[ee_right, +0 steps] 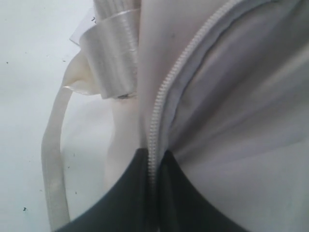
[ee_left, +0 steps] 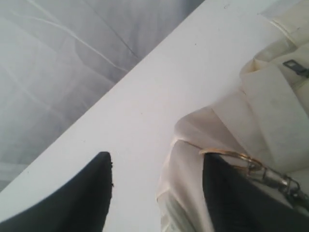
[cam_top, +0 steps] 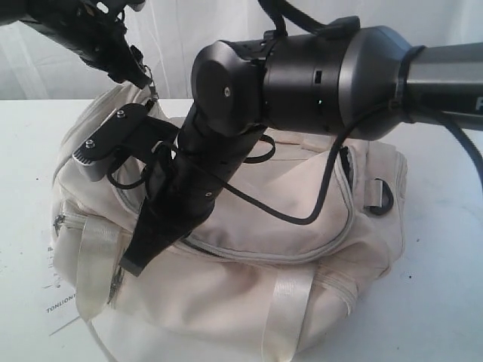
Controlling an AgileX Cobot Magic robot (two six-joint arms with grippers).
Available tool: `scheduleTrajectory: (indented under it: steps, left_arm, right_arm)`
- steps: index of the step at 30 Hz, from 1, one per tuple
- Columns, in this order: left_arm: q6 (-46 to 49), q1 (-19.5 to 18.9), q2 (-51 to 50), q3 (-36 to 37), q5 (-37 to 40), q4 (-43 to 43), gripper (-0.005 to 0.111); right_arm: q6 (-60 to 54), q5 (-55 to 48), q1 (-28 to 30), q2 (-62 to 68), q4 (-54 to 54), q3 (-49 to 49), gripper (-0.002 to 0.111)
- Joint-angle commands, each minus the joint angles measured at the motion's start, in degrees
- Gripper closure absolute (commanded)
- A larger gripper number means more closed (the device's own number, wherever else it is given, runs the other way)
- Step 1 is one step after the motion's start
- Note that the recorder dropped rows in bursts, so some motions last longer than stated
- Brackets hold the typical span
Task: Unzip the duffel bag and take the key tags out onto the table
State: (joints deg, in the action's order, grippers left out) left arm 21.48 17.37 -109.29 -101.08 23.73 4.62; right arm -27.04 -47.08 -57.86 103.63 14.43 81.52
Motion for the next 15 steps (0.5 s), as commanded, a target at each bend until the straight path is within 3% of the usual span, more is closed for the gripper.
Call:
scheduleTrajectory:
  steps: [1, 6, 10, 15]
  left_arm:
    - [-1.38, -0.38, 4.59, -3.11, 11.13, 0.37, 0.052]
    - [-2.8, -0.38, 10.07, -4.3, 23.09, 0.37, 0.07]
    - [-3.12, -0.38, 14.37, -3.37, 34.46, 0.25, 0.107]
    - [-2.32, -0.7, 22.17, 4.99, 38.18, -0.02, 0.107]
  right_arm:
    - [0.73, -3.8, -0.4, -0.18, 3.54, -0.98, 0.108]
    - [0.73, -5.15, -0.4, -0.18, 7.17, -0.98, 0.106]
    - [1.15, -6.88, -0.4, -0.18, 7.82, -0.98, 0.091]
    - [1.75, -7.93, -0.4, -1.76, 7.82, -0.72, 0.072]
